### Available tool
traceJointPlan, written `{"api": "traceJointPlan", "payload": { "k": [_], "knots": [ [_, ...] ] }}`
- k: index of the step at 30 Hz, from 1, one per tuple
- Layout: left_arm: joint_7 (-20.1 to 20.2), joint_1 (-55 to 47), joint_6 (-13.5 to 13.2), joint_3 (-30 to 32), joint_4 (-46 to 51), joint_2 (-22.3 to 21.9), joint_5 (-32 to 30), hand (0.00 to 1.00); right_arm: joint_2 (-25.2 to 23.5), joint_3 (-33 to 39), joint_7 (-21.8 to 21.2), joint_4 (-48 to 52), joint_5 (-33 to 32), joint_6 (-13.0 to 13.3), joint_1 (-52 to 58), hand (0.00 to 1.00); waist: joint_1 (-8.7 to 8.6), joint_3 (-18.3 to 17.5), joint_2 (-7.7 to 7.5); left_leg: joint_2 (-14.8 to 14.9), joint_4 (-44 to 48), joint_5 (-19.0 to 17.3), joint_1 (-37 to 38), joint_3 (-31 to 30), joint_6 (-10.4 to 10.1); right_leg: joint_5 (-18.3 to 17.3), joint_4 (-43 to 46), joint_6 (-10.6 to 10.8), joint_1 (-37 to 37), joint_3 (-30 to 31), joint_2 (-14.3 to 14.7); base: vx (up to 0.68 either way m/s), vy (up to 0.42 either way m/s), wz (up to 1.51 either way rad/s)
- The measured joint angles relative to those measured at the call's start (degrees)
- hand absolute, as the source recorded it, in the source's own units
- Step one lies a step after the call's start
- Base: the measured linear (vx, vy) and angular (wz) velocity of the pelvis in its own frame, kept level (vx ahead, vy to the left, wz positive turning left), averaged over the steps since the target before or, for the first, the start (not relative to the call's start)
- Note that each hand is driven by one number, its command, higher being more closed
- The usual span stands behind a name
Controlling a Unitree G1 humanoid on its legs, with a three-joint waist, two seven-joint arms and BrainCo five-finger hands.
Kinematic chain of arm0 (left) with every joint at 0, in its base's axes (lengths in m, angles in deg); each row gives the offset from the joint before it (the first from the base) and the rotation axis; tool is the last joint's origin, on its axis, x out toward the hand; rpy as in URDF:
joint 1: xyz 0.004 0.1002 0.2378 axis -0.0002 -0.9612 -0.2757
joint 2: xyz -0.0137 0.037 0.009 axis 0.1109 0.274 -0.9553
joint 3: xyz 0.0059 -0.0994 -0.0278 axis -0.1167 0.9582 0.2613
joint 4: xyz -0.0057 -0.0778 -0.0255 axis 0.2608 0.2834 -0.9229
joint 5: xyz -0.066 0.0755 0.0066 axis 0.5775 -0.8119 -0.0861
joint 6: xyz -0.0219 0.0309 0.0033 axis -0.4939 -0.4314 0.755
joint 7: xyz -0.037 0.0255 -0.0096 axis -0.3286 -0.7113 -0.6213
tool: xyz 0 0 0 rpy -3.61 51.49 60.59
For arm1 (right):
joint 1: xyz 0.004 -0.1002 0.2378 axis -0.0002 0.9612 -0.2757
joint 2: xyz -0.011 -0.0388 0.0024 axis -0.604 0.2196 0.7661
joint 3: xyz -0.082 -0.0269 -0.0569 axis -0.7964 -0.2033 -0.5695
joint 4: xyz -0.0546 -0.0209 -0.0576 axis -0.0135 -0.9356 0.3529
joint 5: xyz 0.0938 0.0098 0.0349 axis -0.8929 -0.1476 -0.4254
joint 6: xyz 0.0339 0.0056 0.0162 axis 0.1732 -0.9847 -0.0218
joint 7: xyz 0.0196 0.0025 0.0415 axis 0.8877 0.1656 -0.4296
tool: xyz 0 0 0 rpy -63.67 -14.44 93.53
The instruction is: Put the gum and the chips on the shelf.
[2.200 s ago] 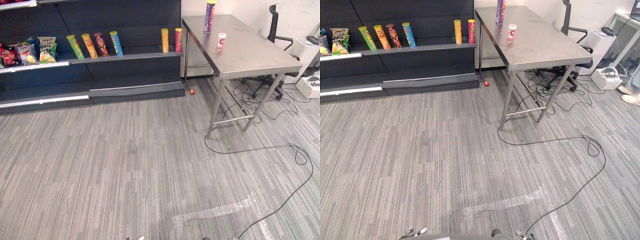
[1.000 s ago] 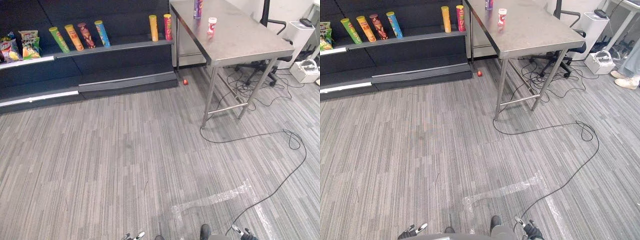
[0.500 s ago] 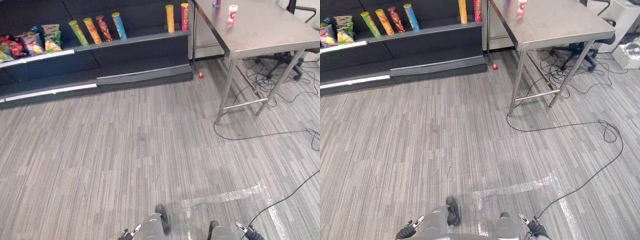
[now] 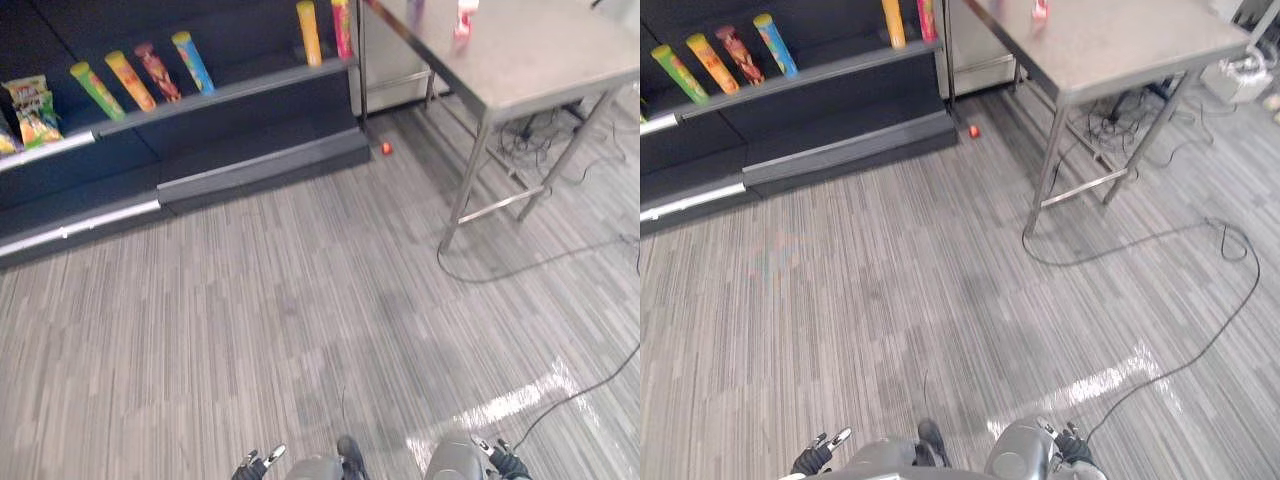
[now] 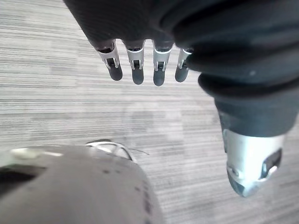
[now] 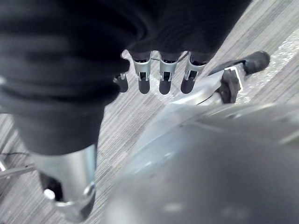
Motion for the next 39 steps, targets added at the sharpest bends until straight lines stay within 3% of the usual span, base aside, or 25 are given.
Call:
{"api": "traceJointPlan", "payload": {
  "k": [2,3,5,6,7,8,9,10,11,12,16,18,20,21,23,25,28,29,31,33,34,36,37,38,39],
  "knots": [
    [0.0,0.0,0.0,-1.0,-0.1,0.2,-0.5,0.0,-0.2,-0.2,0.0,0.9,-0.1,0.1,0.0,0.0,-0.36,0.6,0.52,0.1,-2.1,0.0,4.2,0.1,0.0,-5.9,4.5,-1.2,-3.5,-4.0,2.2,0.33,0.025,-0.02],
    [0.0,0.1,0.1,-1.5,-0.2,0.2,-0.5,0.0,-0.2,-1.1,0.0,2.0,-0.3,0.2,-0.2,0.0,-0.53,0.9,0.66,0.1,-3.9,0.0,7.1,0.4,0.0,-10.0,2.4,-1.6,-5.1,-7.7,3.1,0.31,0.007,-0.07],
    [0.0,0.1,0.1,-1.5,-0.2,0.1,-0.6,0.0,-0.1,-2.0,0.0,2.1,-0.8,0.4,-0.8,0.0,-1.26,1.2,0.9,0.9,-5.5,-0.6,9.6,1.4,-0.9,-12.2,-8.0,-1.8,-6.5,-12.0,5.5,0.28,-0.043,0.01],
    [0.0,0.1,0.1,-1.5,-0.2,-0.1,-0.7,0.0,-0.1,-2.1,0.0,2.1,-0.8,0.4,-0.9,0.0,-1.4,1.2,1.29,1.5,-5.8,-1.2,10.0,1.4,-1.8,-12.1,-13.4,-1.7,-6.5,-12.8,6.9,0.3,-0.126,0.11],
    [0.1,0.5,0.1,-1.4,-0.2,-0.3,-0.9,0.0,-0.1,-2.4,0.0,1.9,-1.3,0.4,-1.1,0.0,-1.57,1.3,1.5,2.4,-6.4,-2.5,10.6,1.5,-3.8,-11.1,-25.2,-0.9,-6.8,-12.6,9.6,0.34,-0.2,0.11],
    [0.1,1.0,0.1,-0.6,-0.2,-0.2,-1.0,0.0,-0.3,-2.7,-0.1,1.7,-1.7,0.3,-1.1,0.0,-1.28,1.3,0.88,2.5,-6.5,-3.3,10.7,1.4,-5.2,-7.4,-38.1,0.4,-6.5,-10.5,11.3,0.37,-0.225,0.14],
    [0.1,0.9,0.1,0.0,-0.3,-0.2,-1.1,0.0,-0.4,-2.9,0.0,1.7,-1.7,0.3,-0.9,0.0,-1.29,1.2,0.68,2.4,-6.6,-3.8,10.9,1.0,-6.1,-5.0,-43.2,0.5,-5.7,-8.8,11.9,0.4,-0.26,0.17],
    [0.1,1.2,0.1,1.2,-0.9,-0.6,-1.1,0.0,-0.1,-2.9,0.0,1.6,-1.7,0.3,-0.2,0.0,-1.42,2.0,1.08,3.1,-7.0,-4.6,12.7,0.1,-7.6,1.7,-43.5,-1.5,-4.8,-7.3,13.5,0.4,-0.258,0.08],
    [0.2,1.4,0.1,2.5,-1.2,-2.5,-1.4,0.0,0.7,-2.8,-0.1,1.5,-1.7,0.2,-0.4,0.0,-1.21,2.3,3.38,4.8,-7.0,-4.2,13.1,-0.2,-8.6,-1.9,-40.3,-3.2,-5.7,-8.4,14.8,0.49,-0.285,0.06],
    [0.2,1.6,0.1,2.9,-1.2,-3.3,-1.4,0.0,0.9,-2.3,-0.1,1.5,-1.7,0.2,-0.4,0.0,-1.54,2.4,4.13,5.2,-7.2,-3.1,13.7,-0.6,-9.8,-3.9,-38.2,-3.3,-5.8,-8.8,15.2,0.4,-0.224,0.0],
    [1.0,2.5,0.0,3.2,-0.6,-4.0,-1.5,0.0,0.7,-1.7,-0.1,0.9,-1.7,0.2,-0.2,0.0,-2.8,2.0,4.47,7.0,-5.0,2.7,14.9,-2.3,-12.5,-11.1,-32.5,-4.7,-4.0,-11.4,14.1,0.33,-0.213,0.36],
    [1.2,4.0,0.0,3.6,-0.5,-5.2,-1.4,0.0,1.0,-1.7,-0.2,-0.4,-1.6,0.2,0.0,0.0,-2.69,2.2,3.34,10.0,9.9,3.7,8.6,-6.1,-13.9,-13.2,-33.3,-4.6,-0.5,-13.6,12.6,0.27,-0.208,0.65],
    [1.4,4.1,0.1,5.3,0.1,-5.0,-1.2,0.0,1.6,-1.9,-0.2,-0.4,-1.7,0.1,0.4,0.0,-2.54,2.6,2.36,14.0,27.0,9.3,2.0,-8.6,-14.6,-15.2,-33.9,-5.2,4.1,-15.4,12.3,0.22,-0.128,0.37],
    [1.4,4.1,0.1,6.3,0.5,-5.1,-0.7,0.0,1.9,-1.9,-0.2,-0.4,-1.7,0.3,0.4,0.0,-2.41,2.6,2.36,15.9,34.8,10.0,-0.9,-7.6,-14.2,-16.6,-34.1,-6.1,6.2,-15.4,12.1,0.22,-0.096,0.13],
    [1.4,4.1,0.0,7.3,1.1,-5.2,-0.4,0.0,2.2,-0.1,-0.1,-0.4,-1.8,0.7,0.1,0.0,-2.31,2.6,2.3,17.1,41.2,7.4,-5.1,-4.9,-13.7,-16.9,-35.5,-6.7,9.1,-15.4,12.0,0.18,-0.017,-0.06],
    [1.5,4.0,-0.3,7.5,1.5,-5.1,-0.3,0.0,2.2,1.1,-0.1,-0.4,-1.9,0.7,0.1,0.0,-2.21,2.7,2.28,16.9,40.7,4.0,-9.7,-3.1,-12.3,-17.0,-37.6,-6.7,11.3,-15.3,11.9,0.19,0.042,-0.07],
    [1.4,4.4,-1.2,7.0,2.2,-5.0,1.0,0.0,1.5,2.4,0.0,-0.4,-2.2,0.6,0.6,0.0,-1.66,2.7,2.17,14.3,24.7,2.6,-14.2,-1.9,-10.8,-17.7,-38.9,-5.4,13.4,-14.7,10.3,0.2,0.161,-0.14],
    [1.3,4.4,-1.4,6.9,2.2,-5.1,1.0,0.0,1.3,2.6,0.1,-0.2,-2.2,0.6,1.1,0.0,-1.49,2.7,2.19,12.5,13.5,4.4,-14.0,-2.1,-9.4,-18.5,-38.8,-4.2,13.8,-14.3,9.4,0.22,0.238,-0.1],
    [1.1,4.3,-1.9,7.1,2.2,-5.4,1.1,0.0,1.1,2.0,0.1,0.0,-2.2,0.6,1.2,0.0,-1.0,2.6,2.43,11.3,-0.2,7.3,-14.0,-3.8,-9.2,-19.7,-38.6,-2.4,14.4,-12.5,8.8,0.26,0.315,-0.31],
    [1.0,4.2,-2.0,7.1,2.0,-5.6,1.1,0.0,1.2,0.3,0.2,0.4,-2.1,0.8,1.0,0.0,-1.01,2.0,3.42,13.3,-1.6,7.5,-16.8,-5.7,-10.1,-21.0,-38.8,-0.5,14.3,-10.7,9.4,0.35,0.418,-0.5],
    [1.1,4.4,-2.1,7.2,1.6,-5.4,1.1,0.0,1.3,-0.1,0.3,0.2,-2.1,0.8,0.4,0.0,-0.85,2.0,3.38,13.8,2.8,10.2,-17.4,-4.8,-10.2,-21.6,-40.0,0.4,15.1,-8.5,9.3,0.36,0.431,-0.61],
    [1.1,4.3,-2.2,7.2,1.5,-5.3,1.4,0.0,0.4,-0.2,0.1,-0.4,-2.1,0.7,-0.3,0.0,-0.67,0.9,2.52,12.8,7.8,8.1,-17.7,-2.3,-7.5,-21.5,-44.2,0.5,18.0,-5.2,8.2,0.51,0.452,-0.44],
    [1.0,4.3,-2.0,6.2,1.3,-3.7,1.4,0.0,-1.0,-0.2,0.0,-0.5,-2.0,0.7,0.3,0.0,-1.14,-1.0,-0.05,9.2,10.2,4.4,-18.3,-1.7,-4.6,-21.0,-42.8,0.7,18.6,-2.5,6.0,0.55,0.381,0.03],
    [1.0,4.3,-2.0,5.5,1.2,-3.4,1.4,0.0,-1.2,-0.1,0.0,-0.5,-2.0,0.7,0.5,0.0,-1.14,-1.4,-0.54,7.9,10.2,3.5,-18.1,-1.5,-4.2,-20.4,-41.5,1.6,18.0,-2.1,4.9,0.47,0.307,0.22],
    [1.1,4.3,-1.9,4.8,1.0,-3.2,1.3,0.0,-1.4,0.0,0.0,-0.5,-2.0,0.6,0.5,0.0,-1.16,-1.6,-0.82,6.4,9.9,2.4,-17.3,-1.4,-4.1,-18.3,-37.6,4.0,16.4,-0.4,3.8,0.28,0.184,0.18]
  ]
}}
